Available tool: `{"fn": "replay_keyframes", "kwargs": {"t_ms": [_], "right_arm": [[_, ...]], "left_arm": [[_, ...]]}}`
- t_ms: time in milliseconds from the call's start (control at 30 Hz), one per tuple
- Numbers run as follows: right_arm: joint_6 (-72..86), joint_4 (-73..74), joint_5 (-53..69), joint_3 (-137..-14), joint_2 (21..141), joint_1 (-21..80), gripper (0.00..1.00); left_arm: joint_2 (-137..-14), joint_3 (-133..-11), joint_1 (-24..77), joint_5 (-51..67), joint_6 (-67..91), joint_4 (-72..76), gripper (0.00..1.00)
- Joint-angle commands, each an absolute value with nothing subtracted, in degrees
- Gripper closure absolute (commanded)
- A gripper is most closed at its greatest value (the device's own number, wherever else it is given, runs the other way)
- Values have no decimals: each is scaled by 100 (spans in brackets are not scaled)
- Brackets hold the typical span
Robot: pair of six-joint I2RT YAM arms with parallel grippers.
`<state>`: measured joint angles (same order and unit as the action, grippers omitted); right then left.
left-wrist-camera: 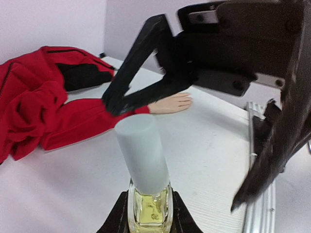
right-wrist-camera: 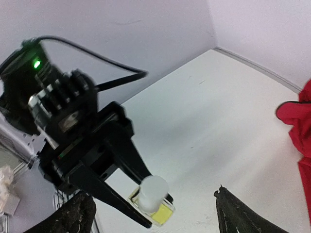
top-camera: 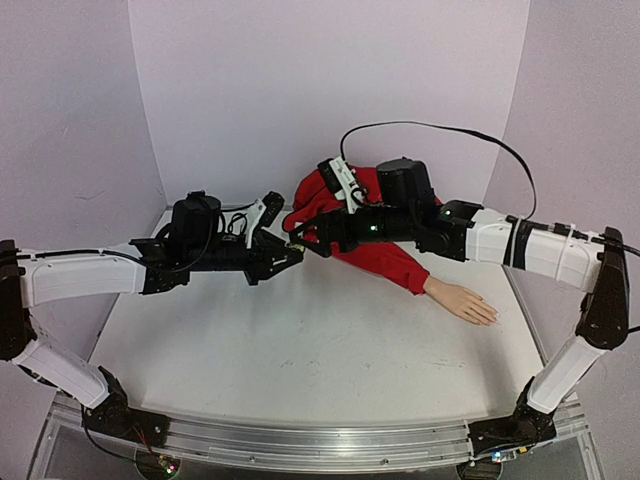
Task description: Paint the nails
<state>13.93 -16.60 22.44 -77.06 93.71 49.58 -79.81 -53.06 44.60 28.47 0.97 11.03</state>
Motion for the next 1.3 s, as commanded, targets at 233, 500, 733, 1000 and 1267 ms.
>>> {"fn": "replay_keyframes", "kwargs": {"t_ms": [233, 500, 733, 1000, 1267], "right_arm": [[2593, -1908, 1042, -7987, 9384, 5012, 15], [2733, -1924, 1079, -8692, 10062, 5124, 29], [2638, -1801, 1293, -8852, 10092, 5094, 12], [2156, -303, 2036, -9312, 9882, 4776, 13], [1776, 1077, 2474, -10170, 10316, 4762, 25]], "left_arm": [[-7816, -5306, 4553, 518, -52, 1433, 100], [-7908, -5370, 4589, 396, 101, 1433, 100], [-7827, -5264, 4649, 298, -309, 1415, 100], [-7753, -5088, 4650, 700, -1266, 1406, 100], [-7750, -4999, 4654, 997, -1782, 1400, 100]]}}
